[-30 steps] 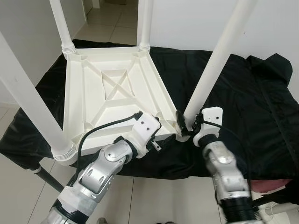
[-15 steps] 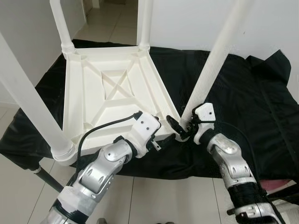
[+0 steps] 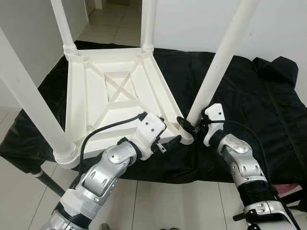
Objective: Building children table
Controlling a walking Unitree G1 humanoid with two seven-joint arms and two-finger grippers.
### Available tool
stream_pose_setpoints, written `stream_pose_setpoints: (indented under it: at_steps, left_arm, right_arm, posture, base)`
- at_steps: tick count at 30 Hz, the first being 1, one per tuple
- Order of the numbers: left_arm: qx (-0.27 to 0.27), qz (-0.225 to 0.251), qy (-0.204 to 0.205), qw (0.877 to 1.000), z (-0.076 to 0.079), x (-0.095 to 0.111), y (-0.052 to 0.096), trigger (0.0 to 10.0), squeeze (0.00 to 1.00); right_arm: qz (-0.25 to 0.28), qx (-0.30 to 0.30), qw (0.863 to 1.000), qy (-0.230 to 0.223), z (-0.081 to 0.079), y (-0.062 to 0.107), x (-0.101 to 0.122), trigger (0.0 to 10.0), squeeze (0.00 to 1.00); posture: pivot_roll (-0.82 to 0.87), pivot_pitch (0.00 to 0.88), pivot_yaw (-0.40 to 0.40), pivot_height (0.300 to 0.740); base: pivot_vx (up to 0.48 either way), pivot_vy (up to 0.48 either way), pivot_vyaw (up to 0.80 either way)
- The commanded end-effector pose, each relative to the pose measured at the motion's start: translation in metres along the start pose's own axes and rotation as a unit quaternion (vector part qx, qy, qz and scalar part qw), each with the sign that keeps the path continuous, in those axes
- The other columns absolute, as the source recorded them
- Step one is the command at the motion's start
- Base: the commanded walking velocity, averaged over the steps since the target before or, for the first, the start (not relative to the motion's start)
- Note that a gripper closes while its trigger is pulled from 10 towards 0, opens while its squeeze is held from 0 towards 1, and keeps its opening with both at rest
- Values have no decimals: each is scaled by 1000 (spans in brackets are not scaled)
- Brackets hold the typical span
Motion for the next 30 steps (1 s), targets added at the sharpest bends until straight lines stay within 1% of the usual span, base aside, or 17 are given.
stream_pose_setpoints:
  at_steps: [1,4,5,8,10,12,13,14,16,17,19,20,22,24,26,29,30]
  left_arm:
    - [-36,-22,-4,999,5,-7,1,10000,0]
    - [-35,-25,-8,999,4,-8,2,10000,0]
    - [-35,-27,-7,999,4,-9,2,10000,0]
    - [-35,-25,-4,999,5,-9,2,10000,0]
    - [-34,-25,-4,999,5,-9,2,10000,0]
    - [-24,-20,-6,999,2,-9,0,10000,0]
    - [-24,-20,-6,999,2,-9,0,10000,0]
    - [-21,-18,-8,1000,1,-8,-1,10000,0]
    - [-18,-15,-9,1000,0,-7,-1,10000,0]
    - [-18,-15,-9,1000,0,-7,-1,10000,0]
    - [-16,-15,-10,1000,-1,-7,-1,10000,0]
    - [-16,-15,-10,1000,-1,-7,-1,10000,0]
    - [-9,-20,-16,1000,-3,-9,0,10000,0]
    - [-9,-20,-16,1000,-3,-9,0,10000,0]
    - [-6,-22,-16,1000,-3,-10,-1,10000,0]
    - [-6,-22,-16,1000,-3,-11,-1,10000,0]
    - [-6,-22,-17,1000,-3,-11,-1,10000,0]
  right_arm:
    - [-30,-46,998,-8,7,2,-7,10000,0]
    - [-36,-67,997,-12,9,1,-8,10000,0]
    - [-43,-94,995,-17,8,2,-8,10000,0]
    - [-43,-106,993,-19,0,2,-7,10000,0]
    - [-43,-107,993,-21,-2,2,-6,10000,0]
    - [-52,-140,988,-31,-6,3,-9,10000,0]
    - [-52,-140,988,-31,-6,3,-9,10000,0]
    - [-57,-155,986,-33,-7,4,-10,10000,0]
    - [-70,-200,976,-59,-9,5,-10,10000,0]
    - [-70,-200,976,-59,-9,5,-10,10000,0]
    - [-86,-225,967,-78,-11,5,-12,10000,0]
    - [-86,-225,967,-78,-11,5,-12,10000,0]
    - [-105,-252,957,-93,-18,4,-14,10000,0]
    - [-105,-252,957,-93,-18,4,-14,10000,0]
    - [-120,-314,935,-109,-27,3,-15,10000,0]
    - [-125,-326,930,-114,-33,3,-14,10000,0]
    - [-123,-334,926,-128,-39,2,-13,10000,0]
  posture:
    - [36,78,-73,740]
    - [36,78,-73,740]
    - [36,79,-74,740]
    - [35,80,-73,740]
    - [35,80,-73,740]
    - [30,84,-73,740]
    - [30,84,-73,740]
    - [29,84,-72,740]
    - [30,85,-75,740]
    - [30,85,-75,740]
    - [29,83,-78,740]
    - [29,83,-78,740]
    - [28,82,-82,740]
    - [28,82,-82,740]
    - [31,80,-86,740]
    - [33,80,-91,740]
    - [36,79,-93,740]
  base:
    - [0,0,0]
    - [0,0,0]
    - [0,0,0]
    - [0,0,0]
    - [0,0,0]
    - [0,0,0]
    - [0,0,0]
    - [0,0,0]
    - [0,0,0]
    - [0,0,0]
    - [0,0,0]
    - [0,0,0]
    - [0,0,0]
    - [0,0,0]
    - [0,0,0]
    - [0,0,0]
    - [0,0,0]
Point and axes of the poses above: a point about 5 cm out from each wrist's last joint towards the gripper, its own y axis pointing back from the gripper into the wrist, its own x axis along the axis of the wrist's last joint, z = x × y, the point moved 1 cm from there along -y, pointing out of the wrist towards the gripper, and after that the axes turned 15 degrees about y, right-handed, at the moved point
